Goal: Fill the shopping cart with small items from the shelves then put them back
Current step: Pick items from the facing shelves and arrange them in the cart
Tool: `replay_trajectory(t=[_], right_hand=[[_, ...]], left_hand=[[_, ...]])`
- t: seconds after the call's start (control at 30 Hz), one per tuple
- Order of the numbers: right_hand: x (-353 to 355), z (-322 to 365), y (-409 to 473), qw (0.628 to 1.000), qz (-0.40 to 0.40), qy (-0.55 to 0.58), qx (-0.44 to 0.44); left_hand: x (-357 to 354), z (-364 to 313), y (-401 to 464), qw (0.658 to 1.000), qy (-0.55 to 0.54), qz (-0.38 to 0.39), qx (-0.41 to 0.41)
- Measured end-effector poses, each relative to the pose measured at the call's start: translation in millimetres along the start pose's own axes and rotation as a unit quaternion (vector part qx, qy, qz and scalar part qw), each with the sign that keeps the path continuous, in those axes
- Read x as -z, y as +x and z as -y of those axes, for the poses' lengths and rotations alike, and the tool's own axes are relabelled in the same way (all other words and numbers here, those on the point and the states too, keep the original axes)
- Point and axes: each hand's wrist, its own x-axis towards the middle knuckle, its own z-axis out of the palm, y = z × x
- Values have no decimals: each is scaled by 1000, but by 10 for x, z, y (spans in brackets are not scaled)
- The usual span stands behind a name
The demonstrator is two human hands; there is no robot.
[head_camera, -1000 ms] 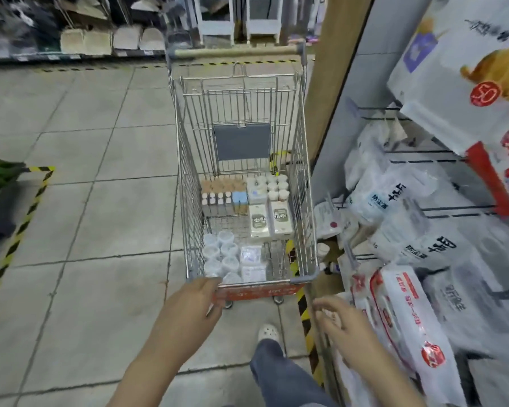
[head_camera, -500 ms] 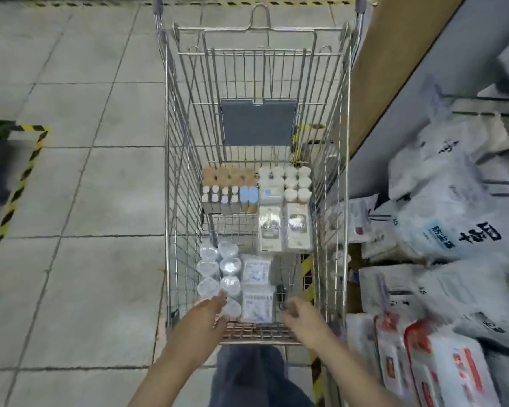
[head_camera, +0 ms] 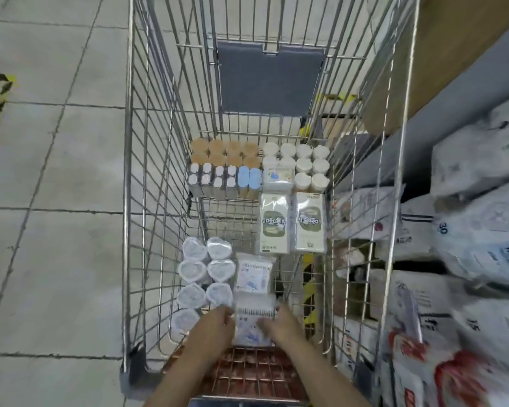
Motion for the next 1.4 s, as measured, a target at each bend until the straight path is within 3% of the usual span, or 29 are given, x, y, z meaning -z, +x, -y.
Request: replay_trajectory(t=[0.23, 0.6, 0.83, 0.97, 1.13, 1.4], right_hand=[[-62, -139, 209, 1000, -19, -13, 0], [103, -258, 273, 984, 38, 161, -64], [247, -276, 185, 975, 70, 201, -60], [386, -273, 101, 967, 103, 227, -50], [470, -238, -41, 951, 112, 285, -26], [670, -85, -690, 940, 65, 334, 23]], left_hand=[[-133, 61, 162, 999, 7, -8, 33], [-201, -11, 189, 999, -5, -24, 36], [-224, -28, 202, 998, -35, -39, 39], [-217, -71, 182, 998, -56, -28, 16], [-93, -90, 108, 984, -174, -29, -7], [550, -270, -243, 975, -208, -52, -65]])
